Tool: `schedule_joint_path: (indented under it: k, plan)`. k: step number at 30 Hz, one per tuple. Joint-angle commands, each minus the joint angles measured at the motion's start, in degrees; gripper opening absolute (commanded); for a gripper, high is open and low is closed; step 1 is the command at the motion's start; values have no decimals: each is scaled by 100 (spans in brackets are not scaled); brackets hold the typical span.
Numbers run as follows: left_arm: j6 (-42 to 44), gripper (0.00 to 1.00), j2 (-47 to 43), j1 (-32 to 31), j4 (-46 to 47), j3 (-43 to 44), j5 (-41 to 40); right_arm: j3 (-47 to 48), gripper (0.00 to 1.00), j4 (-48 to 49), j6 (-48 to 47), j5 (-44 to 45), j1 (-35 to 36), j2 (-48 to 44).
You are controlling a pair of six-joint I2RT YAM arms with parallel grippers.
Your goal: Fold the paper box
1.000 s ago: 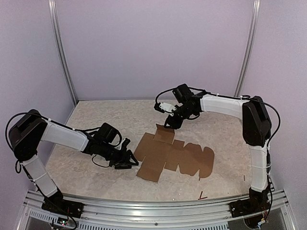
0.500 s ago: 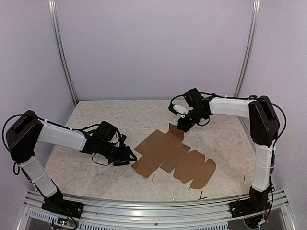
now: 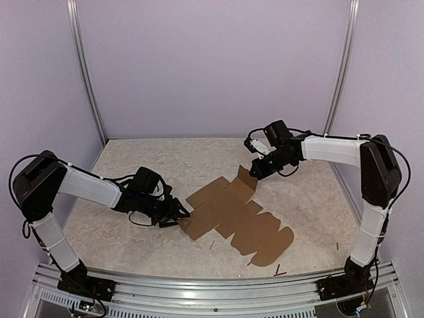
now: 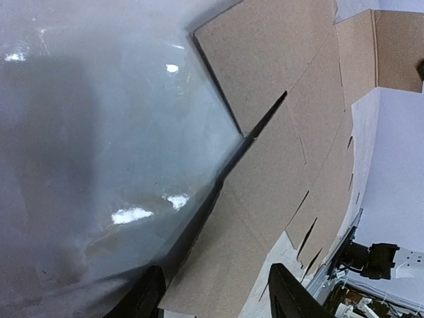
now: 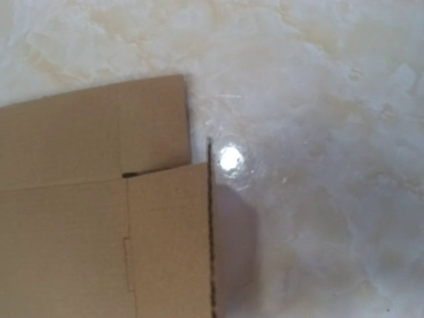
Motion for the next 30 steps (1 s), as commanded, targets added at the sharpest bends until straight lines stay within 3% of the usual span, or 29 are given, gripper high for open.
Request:
schedule_joint_path:
  k: [1, 7, 12, 14, 18, 23, 26, 28, 30]
  plan:
    - [-183, 51, 279, -12, 120, 55, 227, -85, 0, 156, 281, -210, -84, -21]
    - [-221, 41, 274, 41, 308, -64, 227, -225, 0, 259, 383, -317, -194, -24]
    - [-2, 8, 285, 159, 434, 25, 269, -316, 0, 293, 271, -548, -216, -47]
    - [240, 1, 326, 226, 432, 137, 304, -340, 0, 243, 117, -582, -215, -106]
    - [910, 0, 410, 466, 148, 455, 536, -12, 30, -279, -663, -641, -221, -310]
    - [1999, 0, 321, 621, -598, 1000, 875, 1153, 47, -1703, -2278, -798, -222, -379]
    - [2659, 0, 158, 526, -1090, 1415, 680, 1666, 57, -2212, -3288, -925, -221, -494]
    - [2968, 0, 14, 433, -1213, 1596, 579, 1921, 72, -2411, -3878, -1053, -216, -557]
    - [3436, 0, -82, 255, -1497, 1861, 325, 2216, 77, -2615, -4404, -1197, -174, -506]
